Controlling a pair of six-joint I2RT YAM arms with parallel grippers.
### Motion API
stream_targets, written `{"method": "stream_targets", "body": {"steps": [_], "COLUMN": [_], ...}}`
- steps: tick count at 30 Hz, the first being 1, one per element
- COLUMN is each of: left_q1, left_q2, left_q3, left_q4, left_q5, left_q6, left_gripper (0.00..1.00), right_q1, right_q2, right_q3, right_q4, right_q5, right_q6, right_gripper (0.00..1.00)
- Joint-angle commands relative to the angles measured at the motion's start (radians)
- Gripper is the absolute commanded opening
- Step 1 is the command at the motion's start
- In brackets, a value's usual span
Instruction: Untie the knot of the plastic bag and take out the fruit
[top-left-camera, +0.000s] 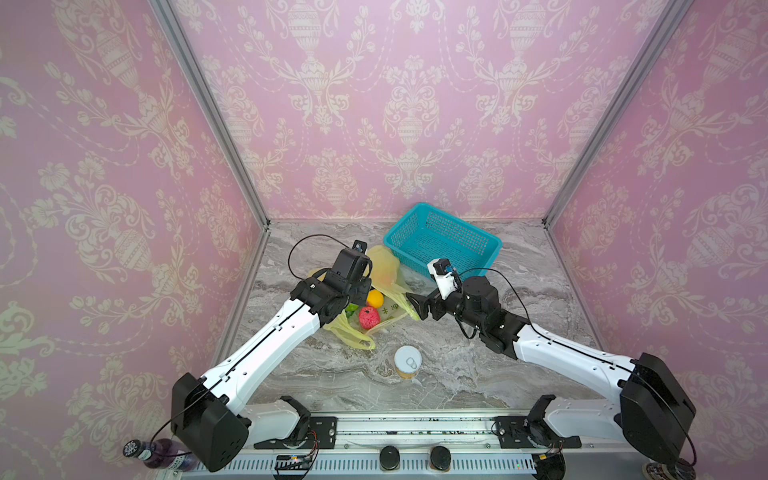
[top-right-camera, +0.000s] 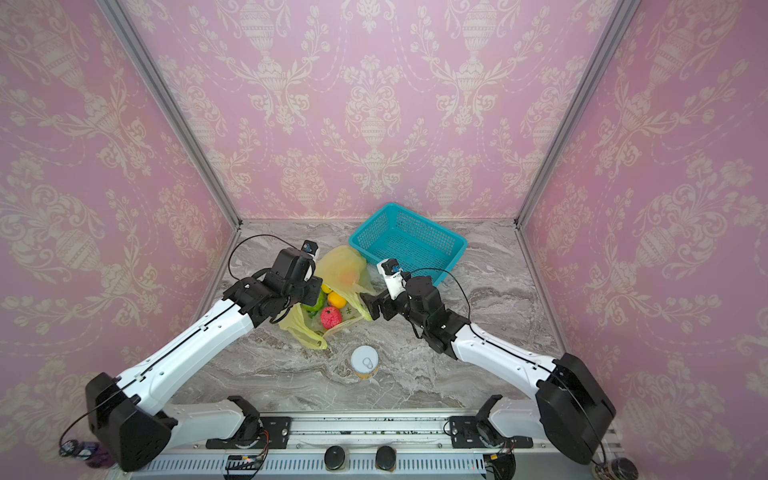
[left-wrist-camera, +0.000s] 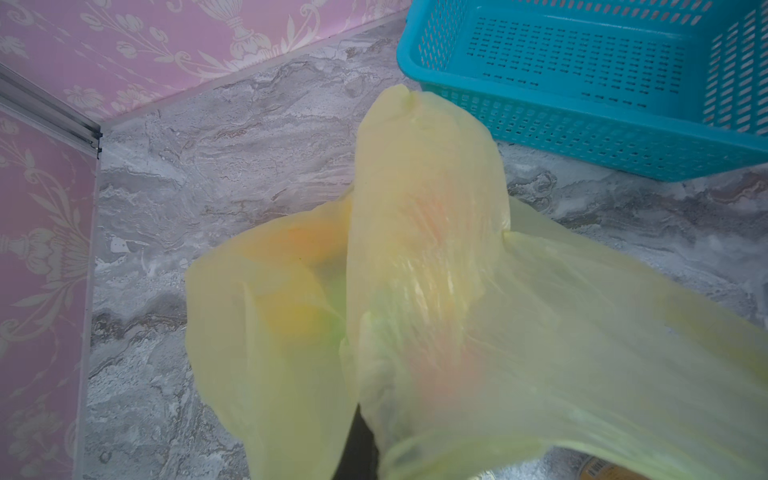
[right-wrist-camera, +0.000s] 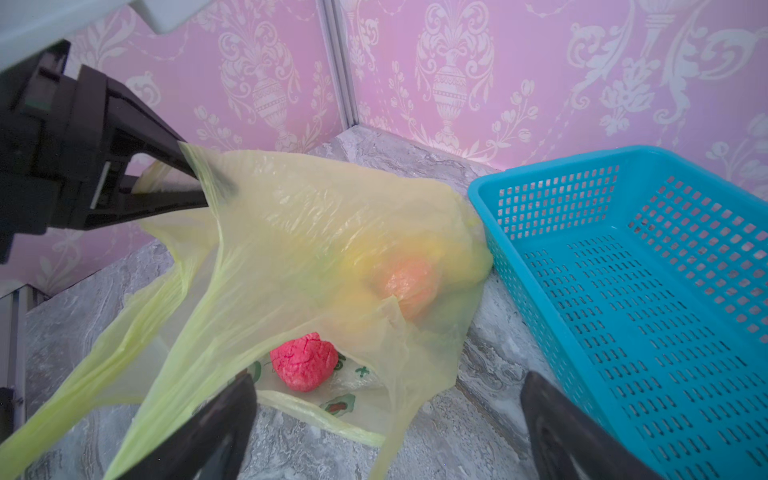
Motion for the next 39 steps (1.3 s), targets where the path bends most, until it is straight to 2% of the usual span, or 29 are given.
{"method": "stream_targets", "body": {"steps": [1, 4, 8, 10, 14, 17, 21, 24, 25, 29, 32, 34, 39], "left_q1": [0.008, 0.008, 0.008, 0.008, 0.008, 0.008, 0.008, 0.007, 0.007, 0.006, 0.006, 0.006, 0.006], "left_q2": [-0.033, -0.030, -0.029, -0.009, 0.014, 0.003, -0.030, -0.043, -0.044, -0.044, -0.043, -0.044, -0.049], "left_q3": [-0.050, -0.100, -0.195, -0.216, -0.231, -0.236, -0.253, -0.255, -0.254, -0.255, -0.251, -0.252, -0.253], "left_q4": [0.082, 0.158, 0.272, 0.280, 0.286, 0.288, 0.302, 0.298, 0.298, 0.295, 0.291, 0.291, 0.290], "left_q5": [0.061, 0.112, 0.102, 0.101, 0.063, 0.052, 0.070, 0.076, 0.076, 0.066, 0.063, 0.061, 0.054], "left_q6": [-0.041, -0.024, -0.030, -0.028, -0.020, -0.020, -0.025, -0.026, -0.025, -0.023, -0.023, -0.022, -0.022], "left_gripper": [0.00, 0.00, 0.00, 0.00, 0.00, 0.00, 0.00, 0.00, 0.00, 0.00, 0.00, 0.00, 0.09], "right_q1": [-0.002, -0.001, -0.001, 0.002, 0.050, 0.113, 0.136, 0.139, 0.139, 0.136, 0.123, 0.109, 0.060], "right_q2": [-0.017, -0.080, -0.185, -0.228, -0.262, -0.227, -0.101, 0.018, 0.059, 0.162, 0.184, 0.180, 0.150], "right_q3": [-0.026, -0.054, -0.081, -0.090, -0.102, -0.079, -0.003, 0.074, 0.102, 0.169, 0.188, 0.192, 0.160], "right_q4": [0.009, 0.013, -0.036, -0.057, -0.076, -0.113, -0.178, -0.245, -0.264, -0.295, -0.282, -0.266, -0.204], "right_q5": [-0.087, -0.013, 0.068, 0.055, -0.050, -0.066, -0.056, 0.011, 0.061, 0.184, 0.236, 0.259, 0.293], "right_q6": [-0.065, -0.035, -0.002, 0.006, -0.048, -0.120, -0.167, -0.190, -0.193, -0.205, -0.184, -0.154, -0.086], "right_gripper": [1.00, 1.00, 1.00, 1.00, 1.00, 1.00, 1.00, 1.00, 0.96, 0.41, 0.13, 0.00, 0.00]}}
